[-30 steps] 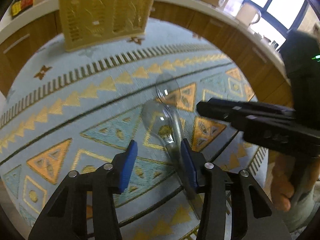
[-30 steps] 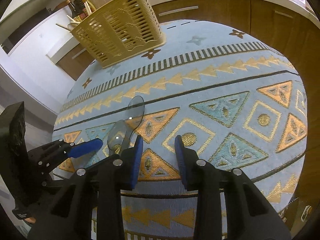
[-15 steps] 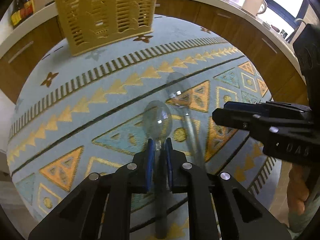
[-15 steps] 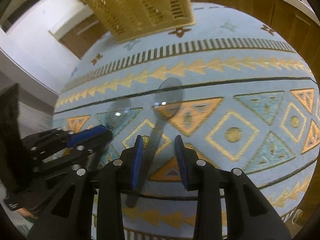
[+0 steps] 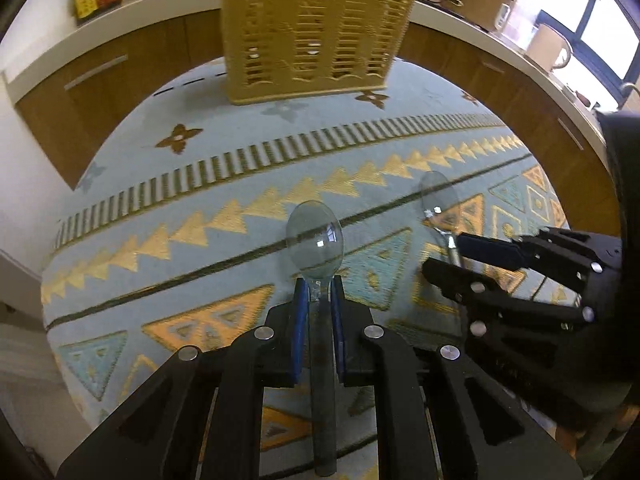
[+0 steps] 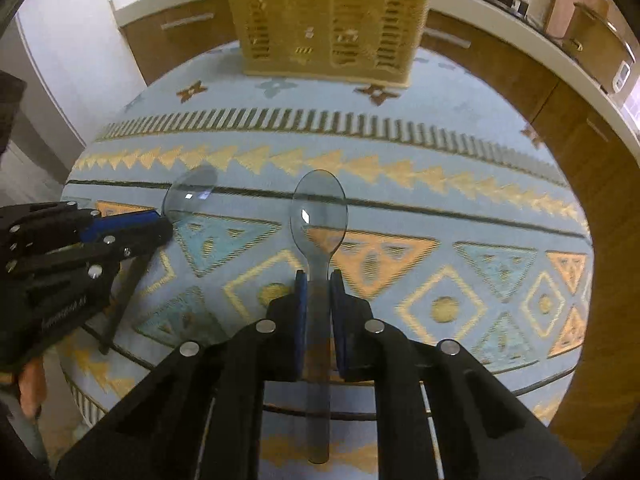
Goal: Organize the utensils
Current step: 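Move both tools to the table and grasp a clear spoon with each, then carry both clear spoons to the yellow caddy and release them inside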
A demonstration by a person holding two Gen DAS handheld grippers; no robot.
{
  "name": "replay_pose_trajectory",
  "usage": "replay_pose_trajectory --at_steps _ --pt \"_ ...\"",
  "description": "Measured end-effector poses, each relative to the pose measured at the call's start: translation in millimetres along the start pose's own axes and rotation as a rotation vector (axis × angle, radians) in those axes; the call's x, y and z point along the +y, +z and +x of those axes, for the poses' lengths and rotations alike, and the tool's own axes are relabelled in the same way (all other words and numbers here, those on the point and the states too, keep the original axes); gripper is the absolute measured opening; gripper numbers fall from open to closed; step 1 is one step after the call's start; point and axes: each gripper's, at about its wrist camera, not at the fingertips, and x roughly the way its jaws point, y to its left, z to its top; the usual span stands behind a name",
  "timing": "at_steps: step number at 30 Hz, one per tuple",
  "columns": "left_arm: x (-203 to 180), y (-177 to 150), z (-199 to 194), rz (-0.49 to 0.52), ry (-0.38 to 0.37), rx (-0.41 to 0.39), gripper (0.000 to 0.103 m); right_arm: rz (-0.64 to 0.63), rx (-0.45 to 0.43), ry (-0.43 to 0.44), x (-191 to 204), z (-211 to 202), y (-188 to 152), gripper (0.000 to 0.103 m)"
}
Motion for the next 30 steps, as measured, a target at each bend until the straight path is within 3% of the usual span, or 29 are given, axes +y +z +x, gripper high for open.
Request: replay_pose_trajectory --at_steps 4,9,12,14,25,27,29,30 --pt "4.8 -0.4 2.6 -0.017 -0.029 0.016 0.01 0.047 0.025 0.091 -26.4 -2.1 -2.1 0.01" --pt "0.7 1.1 8.4 0.003 -0.021 0.03 0.011 0.131 0.122 0.2 -49.5 12.6 -2.5 0.011" --pt "-5.5 1.8 8.7 0.046 -0.011 0.049 0.021 0.135 0.187 0.233 -50.9 15.2 4.4 0.014" --pt "-8.9 1.3 8.4 0.072 -0.006 0.069 0.029 0.132 0.221 0.231 -50.5 17.3 9.1 0.015" --pt "-18.0 5.9 14.9 0.193 0.033 0.155 0.028 0.043 0.277 0.089 -18.6 28.3 24.1 0.01" --pt "-21.8 5.0 15.3 0.212 0.057 0.151 0.025 0.04 0.266 0.102 -13.5 31.7 27.3 0.01" --pt "-24.2 3.9 15.0 0.229 0.083 0.14 0.013 0.054 0.239 0.146 -14.0 30.6 30.7 0.01" --pt "-24.6 3.4 14.7 0.236 0.091 0.134 0.011 0.055 0.212 0.165 -14.3 25.9 34.0 0.01"
